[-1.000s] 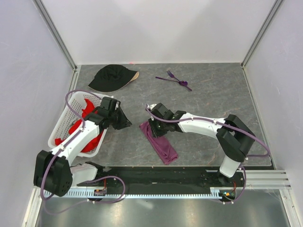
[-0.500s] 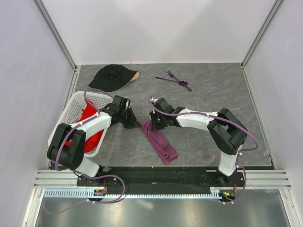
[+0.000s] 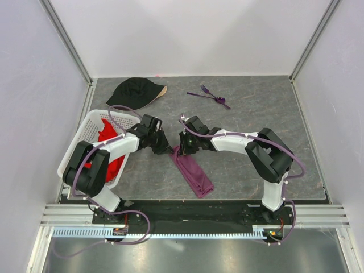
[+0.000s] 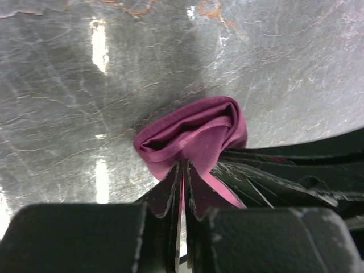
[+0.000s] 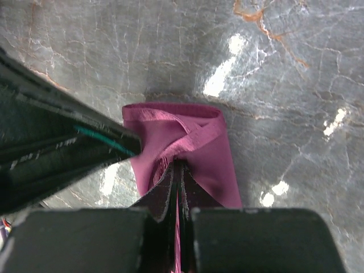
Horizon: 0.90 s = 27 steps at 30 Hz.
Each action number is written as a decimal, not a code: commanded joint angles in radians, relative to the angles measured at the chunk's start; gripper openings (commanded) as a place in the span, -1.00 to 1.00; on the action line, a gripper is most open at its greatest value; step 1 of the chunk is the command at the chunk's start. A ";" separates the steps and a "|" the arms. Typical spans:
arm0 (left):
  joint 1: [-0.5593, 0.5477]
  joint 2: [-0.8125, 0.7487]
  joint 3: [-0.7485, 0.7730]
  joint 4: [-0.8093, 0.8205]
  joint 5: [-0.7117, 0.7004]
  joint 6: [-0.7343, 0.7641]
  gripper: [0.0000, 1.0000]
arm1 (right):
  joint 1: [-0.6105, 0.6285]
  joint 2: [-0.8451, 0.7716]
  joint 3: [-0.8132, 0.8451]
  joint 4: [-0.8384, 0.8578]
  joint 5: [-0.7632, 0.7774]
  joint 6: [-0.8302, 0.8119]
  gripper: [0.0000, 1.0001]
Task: Fold the napkin into a case and place the utensils inside
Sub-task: Smooth out the smaller rectangle-folded napkin at the center of the board.
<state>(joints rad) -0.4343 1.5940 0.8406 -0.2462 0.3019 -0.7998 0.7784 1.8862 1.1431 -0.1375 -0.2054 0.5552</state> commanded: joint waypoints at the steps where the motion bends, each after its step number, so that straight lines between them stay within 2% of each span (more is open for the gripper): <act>1: -0.018 -0.003 0.045 0.044 0.020 -0.026 -0.83 | -0.011 0.019 0.040 0.062 -0.029 0.021 -1.00; 21: -0.037 0.021 0.046 0.062 0.002 -0.039 -0.83 | -0.053 0.082 -0.002 0.196 -0.060 0.118 -1.00; 27: -0.037 0.115 0.089 0.062 -0.017 -0.015 -0.83 | -0.054 0.076 -0.008 0.188 -0.078 0.108 -1.00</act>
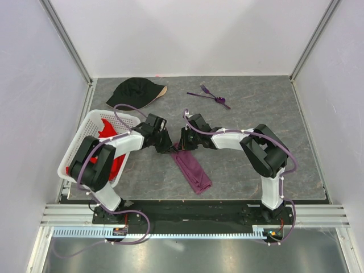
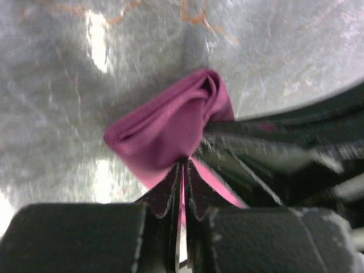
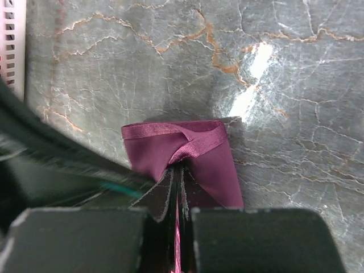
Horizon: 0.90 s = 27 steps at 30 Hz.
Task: Fold the napkin into a case and place the utensils inside
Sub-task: Smooth out the smaller rectangle-folded napkin at the center of the board, then turn over the smaller rectangle-folded napkin at the center of the board.
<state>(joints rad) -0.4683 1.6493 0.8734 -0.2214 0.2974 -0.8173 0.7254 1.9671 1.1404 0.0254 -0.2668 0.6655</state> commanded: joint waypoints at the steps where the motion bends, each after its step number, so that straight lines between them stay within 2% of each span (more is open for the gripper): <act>1: -0.003 0.069 0.068 0.039 -0.018 0.004 -0.83 | 0.000 -0.011 0.001 -0.007 -0.017 -0.013 -1.00; 3: -0.003 0.101 0.081 0.042 -0.021 0.012 -0.83 | 0.000 -0.045 0.005 -0.024 0.001 -0.047 -1.00; 6: -0.003 0.113 0.090 0.040 -0.027 0.021 -0.84 | -0.001 -0.106 0.013 -0.145 0.021 -0.108 -1.00; 10: -0.003 0.032 0.073 0.013 -0.023 0.020 -0.83 | 0.012 -0.186 0.004 -0.251 0.032 -0.197 -0.95; 13: -0.003 -0.081 0.058 -0.041 -0.043 0.026 -0.73 | 0.038 -0.218 0.004 -0.321 0.054 -0.256 -0.72; 14: -0.001 -0.109 0.053 -0.053 -0.047 0.029 -0.57 | 0.051 -0.223 0.004 -0.337 0.061 -0.265 -0.67; 17: 0.003 -0.206 0.027 -0.122 -0.063 0.047 -0.42 | 0.101 -0.223 0.018 -0.393 0.109 -0.297 -0.43; 20: 0.013 -0.316 -0.017 -0.189 -0.104 0.058 -0.38 | 0.149 -0.218 0.018 -0.429 0.164 -0.313 -0.22; 27: 0.053 -0.540 -0.160 -0.265 -0.118 0.047 -0.36 | 0.223 -0.215 0.015 -0.463 0.251 -0.330 -0.03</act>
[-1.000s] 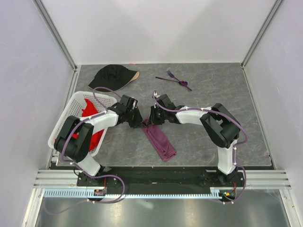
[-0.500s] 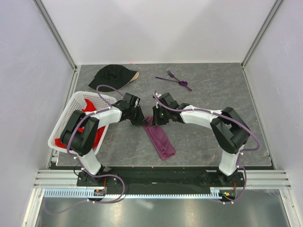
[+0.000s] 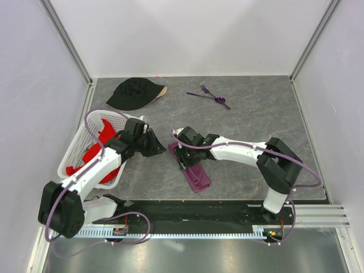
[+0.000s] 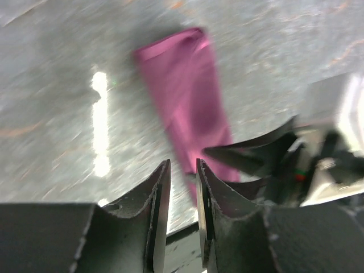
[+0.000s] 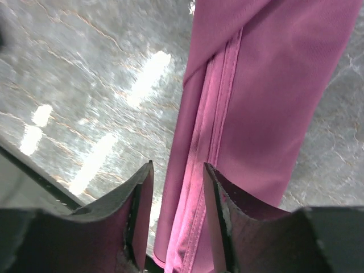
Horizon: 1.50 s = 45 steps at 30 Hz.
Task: Fold the napkin into a case and place the utensils inside
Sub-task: Turn over the smaller rectangle-folded napkin at the center of the board.
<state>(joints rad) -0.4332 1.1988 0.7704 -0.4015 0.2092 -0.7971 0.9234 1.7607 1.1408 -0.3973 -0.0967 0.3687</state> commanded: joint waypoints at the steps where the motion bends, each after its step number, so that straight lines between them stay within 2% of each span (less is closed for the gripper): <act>1: 0.016 -0.105 -0.068 -0.088 -0.027 0.021 -0.36 | 0.031 -0.006 0.019 -0.043 0.090 -0.036 -0.03; 8: 0.017 -0.176 -0.128 -0.100 -0.024 0.004 -0.36 | 0.068 -0.003 0.040 -0.092 0.179 -0.050 0.03; 23: 0.021 -0.191 -0.123 -0.103 -0.008 0.006 -0.37 | 0.132 0.063 0.057 -0.095 0.213 -0.024 0.06; 30: 0.031 -0.206 -0.125 -0.120 -0.017 0.012 -0.37 | 0.189 0.124 0.079 -0.124 0.354 0.004 0.02; 33: 0.037 -0.226 -0.128 -0.129 -0.030 0.010 -0.37 | 0.219 0.144 0.091 -0.141 0.436 0.024 -0.21; 34: 0.039 -0.232 -0.131 -0.137 -0.036 0.010 -0.37 | 0.222 0.148 0.096 -0.146 0.445 0.027 -0.52; 37: 0.044 -0.255 -0.141 -0.152 -0.053 0.010 -0.36 | 0.233 0.143 0.126 -0.159 0.492 0.038 -1.00; 45: 0.047 -0.289 -0.164 -0.180 -0.057 0.006 -0.36 | 0.227 0.034 0.246 -0.149 0.296 0.024 -1.00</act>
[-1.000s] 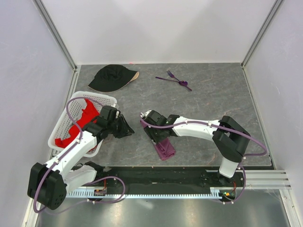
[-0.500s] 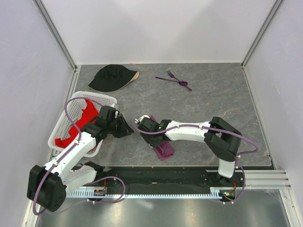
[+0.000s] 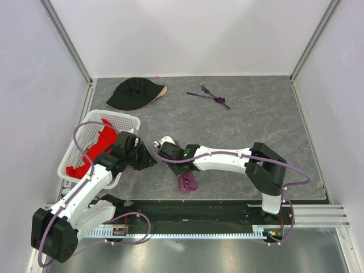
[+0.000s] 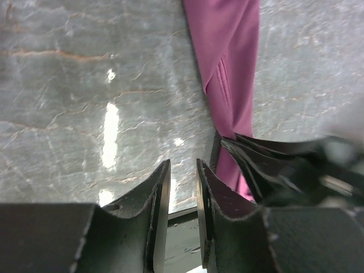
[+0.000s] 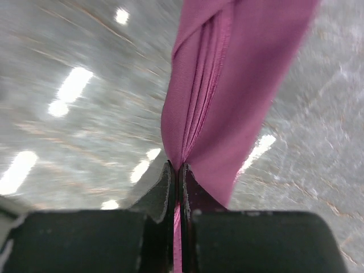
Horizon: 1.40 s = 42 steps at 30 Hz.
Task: Fold the napkin into a case and place the utensils inside
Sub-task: Turn over the smaller rectangle-folded napkin at the center of the board.
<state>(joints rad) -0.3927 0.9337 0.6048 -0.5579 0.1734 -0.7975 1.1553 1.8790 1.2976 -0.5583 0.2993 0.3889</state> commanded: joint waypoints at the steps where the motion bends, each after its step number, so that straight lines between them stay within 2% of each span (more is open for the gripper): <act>1: 0.006 -0.032 0.012 -0.028 -0.025 0.006 -0.36 | -0.012 -0.093 0.094 0.029 -0.170 0.013 -1.00; 6: 0.008 -0.071 0.074 -0.091 -0.041 -0.006 -0.37 | -0.095 -0.135 0.039 0.168 -0.441 0.065 -1.00; 7: 0.009 -0.081 0.085 -0.102 -0.041 -0.009 -0.37 | -0.112 -0.135 0.020 0.234 -0.557 0.083 -1.00; 10: 0.009 -0.113 0.139 -0.154 -0.048 -0.012 -0.37 | -0.167 -0.129 -0.059 0.396 -0.702 0.152 -1.00; 11: 0.009 -0.121 0.151 -0.169 -0.052 -0.012 -0.37 | -0.189 -0.117 -0.099 0.440 -0.797 0.197 -1.00; 14: 0.009 -0.131 0.187 -0.206 -0.060 -0.016 -0.37 | -0.227 -0.095 -0.187 0.624 -0.911 0.280 -1.00; 21: 0.008 -0.112 0.205 -0.220 -0.060 -0.022 -0.37 | -0.298 -0.055 -0.342 0.898 -1.043 0.402 -1.00; 30: 0.008 -0.013 0.208 -0.162 -0.026 -0.006 -0.37 | -0.437 -0.035 -0.507 1.093 -1.141 0.469 -1.00; 33: 0.008 0.045 0.204 -0.108 0.014 0.003 -0.37 | -0.499 -0.037 -0.566 1.111 -1.161 0.461 -0.98; 36: -0.003 0.141 0.202 -0.022 0.060 0.004 -0.38 | -0.591 -0.029 -0.615 1.100 -1.200 0.424 -0.75; 37: -0.015 0.164 0.204 -0.004 0.072 0.003 -0.38 | -0.641 -0.030 -0.623 1.071 -1.209 0.406 -0.61; 38: -0.021 0.186 0.213 0.016 0.078 0.003 -0.38 | -0.663 -0.040 -0.614 1.011 -1.198 0.295 -0.34; 39: -0.024 0.230 0.219 0.053 0.086 0.000 -0.38 | -0.677 -0.062 -0.598 0.812 -1.151 0.222 -0.20; 40: -0.034 0.247 0.227 0.073 0.107 -0.009 -0.38 | -0.678 -0.137 -0.557 0.704 -1.091 0.155 -0.04; 41: -0.041 0.269 0.243 0.093 0.113 -0.012 -0.38 | -0.669 -0.183 -0.540 0.611 -0.959 0.093 0.23; 42: -0.049 0.305 0.253 0.120 0.115 -0.017 -0.38 | -0.660 -0.226 -0.523 0.484 -0.909 0.034 0.34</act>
<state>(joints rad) -0.4152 1.1622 0.7883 -0.5919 0.2230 -0.7986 0.4808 1.8221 0.6960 0.3130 -0.8253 0.7258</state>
